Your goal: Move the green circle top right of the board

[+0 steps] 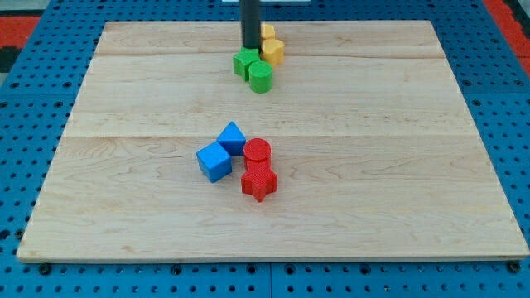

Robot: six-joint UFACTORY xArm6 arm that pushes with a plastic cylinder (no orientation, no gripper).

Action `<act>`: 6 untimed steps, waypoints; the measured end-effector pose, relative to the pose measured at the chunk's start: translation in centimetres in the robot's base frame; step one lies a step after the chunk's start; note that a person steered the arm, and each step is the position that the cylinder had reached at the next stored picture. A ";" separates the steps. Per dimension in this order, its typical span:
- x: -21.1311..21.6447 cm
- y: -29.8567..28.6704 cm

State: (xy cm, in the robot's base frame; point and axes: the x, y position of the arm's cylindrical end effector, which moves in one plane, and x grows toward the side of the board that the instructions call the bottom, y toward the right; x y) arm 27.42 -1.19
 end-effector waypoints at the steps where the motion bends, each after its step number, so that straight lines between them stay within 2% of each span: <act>1: 0.3 -2.8; 2: -0.8 -7.7; 3: 4.6 -5.0; 4: 8.5 2.3; 6: 10.3 13.9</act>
